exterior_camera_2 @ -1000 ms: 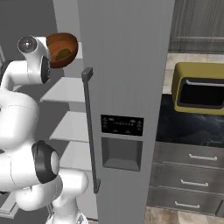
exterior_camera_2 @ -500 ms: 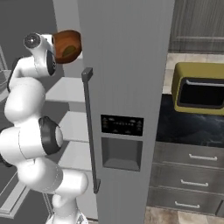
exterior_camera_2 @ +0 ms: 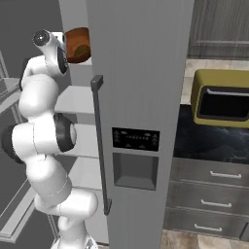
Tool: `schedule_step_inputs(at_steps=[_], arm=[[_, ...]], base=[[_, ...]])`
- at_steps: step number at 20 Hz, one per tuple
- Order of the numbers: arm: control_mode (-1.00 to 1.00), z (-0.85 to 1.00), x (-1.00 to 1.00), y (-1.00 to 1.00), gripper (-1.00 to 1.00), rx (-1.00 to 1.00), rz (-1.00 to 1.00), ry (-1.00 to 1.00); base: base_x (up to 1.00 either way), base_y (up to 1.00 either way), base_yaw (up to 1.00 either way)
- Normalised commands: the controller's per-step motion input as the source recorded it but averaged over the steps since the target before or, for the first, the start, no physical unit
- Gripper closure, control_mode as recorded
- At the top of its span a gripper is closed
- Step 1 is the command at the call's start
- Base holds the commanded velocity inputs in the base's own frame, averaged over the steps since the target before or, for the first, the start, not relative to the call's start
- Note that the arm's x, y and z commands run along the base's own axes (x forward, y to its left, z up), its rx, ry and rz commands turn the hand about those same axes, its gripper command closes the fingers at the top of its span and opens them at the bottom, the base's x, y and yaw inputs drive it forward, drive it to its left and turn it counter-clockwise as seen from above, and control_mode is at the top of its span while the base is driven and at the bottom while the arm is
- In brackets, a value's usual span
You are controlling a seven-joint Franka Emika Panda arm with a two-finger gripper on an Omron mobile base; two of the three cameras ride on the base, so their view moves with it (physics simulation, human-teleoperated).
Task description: Move the mug from next to the sink to the open cabinet. Then, move the bowl with the avocado to the fridge to clear the area for faucet cleaning.
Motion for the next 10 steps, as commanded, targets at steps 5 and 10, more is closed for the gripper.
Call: schedule_step_inputs(at_steps=[5, 10], arm=[[-1.0, 0.0, 0.68, 0.01, 1.0, 0.01, -0.01, 0.15], [-1.0, 0.0, 0.32, 0.0, -1.0, 0.02, 0.0, 0.13]], base=[[0.0, 0.0, 0.0], [0.0, 0.0, 0.0]])
